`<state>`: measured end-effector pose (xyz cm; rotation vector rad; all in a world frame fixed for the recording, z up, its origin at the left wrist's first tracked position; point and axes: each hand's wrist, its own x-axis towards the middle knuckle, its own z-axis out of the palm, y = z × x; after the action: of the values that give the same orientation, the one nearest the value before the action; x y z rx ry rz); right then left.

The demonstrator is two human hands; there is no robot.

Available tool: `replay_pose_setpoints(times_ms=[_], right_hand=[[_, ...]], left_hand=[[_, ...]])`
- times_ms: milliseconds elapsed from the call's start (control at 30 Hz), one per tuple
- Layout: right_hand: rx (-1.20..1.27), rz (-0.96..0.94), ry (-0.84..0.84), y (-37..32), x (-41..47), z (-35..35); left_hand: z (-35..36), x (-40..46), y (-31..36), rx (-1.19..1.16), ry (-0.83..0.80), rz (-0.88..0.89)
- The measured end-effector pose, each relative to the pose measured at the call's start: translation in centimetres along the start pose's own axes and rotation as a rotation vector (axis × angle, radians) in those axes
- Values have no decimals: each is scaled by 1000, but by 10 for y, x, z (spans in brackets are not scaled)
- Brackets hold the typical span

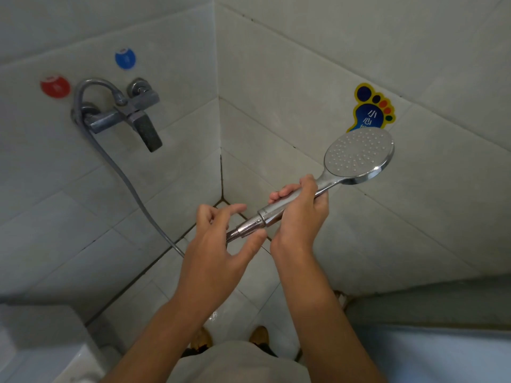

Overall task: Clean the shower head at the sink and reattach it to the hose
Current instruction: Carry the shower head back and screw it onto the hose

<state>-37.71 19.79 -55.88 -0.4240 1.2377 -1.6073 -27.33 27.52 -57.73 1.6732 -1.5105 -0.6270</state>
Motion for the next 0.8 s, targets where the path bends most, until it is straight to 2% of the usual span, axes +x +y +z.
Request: replay_pose_setpoints(times_ms=[567, 800], right_hand=[[9, 9, 13, 0, 5, 1], [41, 21, -31, -4, 4, 3]], left_hand=[[-2, 8, -2, -11, 10, 11], [2, 7, 1, 1, -128, 1]])
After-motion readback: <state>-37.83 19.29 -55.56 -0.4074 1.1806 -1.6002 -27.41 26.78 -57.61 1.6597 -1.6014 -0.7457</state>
